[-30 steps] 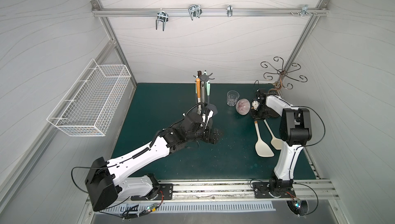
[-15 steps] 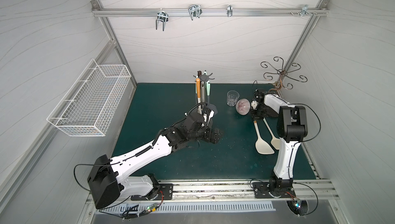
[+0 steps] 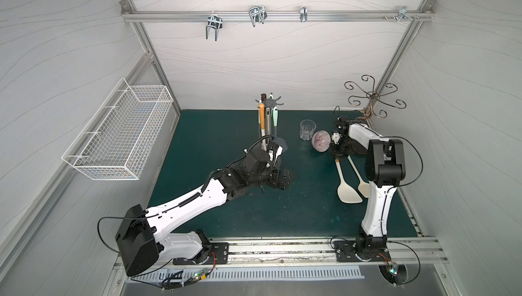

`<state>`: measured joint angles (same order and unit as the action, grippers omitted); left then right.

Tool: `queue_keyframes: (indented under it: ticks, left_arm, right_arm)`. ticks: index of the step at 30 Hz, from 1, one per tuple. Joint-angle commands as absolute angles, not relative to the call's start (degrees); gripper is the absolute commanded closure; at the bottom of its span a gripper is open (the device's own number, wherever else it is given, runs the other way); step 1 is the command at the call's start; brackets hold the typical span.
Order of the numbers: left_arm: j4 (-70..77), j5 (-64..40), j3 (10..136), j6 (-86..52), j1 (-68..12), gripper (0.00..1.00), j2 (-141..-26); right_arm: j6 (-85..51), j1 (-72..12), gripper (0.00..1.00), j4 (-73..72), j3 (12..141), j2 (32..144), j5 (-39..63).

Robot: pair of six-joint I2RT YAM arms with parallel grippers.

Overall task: Take the spatula off the kitchen utensil rack
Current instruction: Place the spatula at the center of the board.

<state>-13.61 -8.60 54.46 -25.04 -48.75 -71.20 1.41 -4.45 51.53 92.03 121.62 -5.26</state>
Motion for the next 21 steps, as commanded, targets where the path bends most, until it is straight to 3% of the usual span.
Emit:
queue_keyframes:
  ticks: [1,5,7,13,21]
  left_arm:
    - [-13.26,-7.98,57.3,-24.0,-48.47,0.0,-70.62]
    - [-14.23,-7.48,57.72,-24.0,-48.43,0.0,-70.22]
    - [-14.57,-7.37,57.83,-24.07,-48.43,0.0,-69.96]
    - [-16.35,-7.4,58.93,-24.72,-48.43,0.0,-69.63]
    - [-22.06,-5.94,61.2,-24.52,-48.43,0.0,-67.67]
  right_arm:
    - [1.48,-3.95,0.88,47.5,93.23,124.25,-5.2]
    - [1.38,-3.92,0.64,47.7,93.68,123.25,-5.23]
    - [1.37,-3.95,0.57,48.01,93.78,122.8,-5.23]
    - [0.99,-3.93,0.55,48.49,92.75,119.55,-5.2]
    - [-0.07,-3.95,0.52,48.36,86.21,107.21,-6.17]
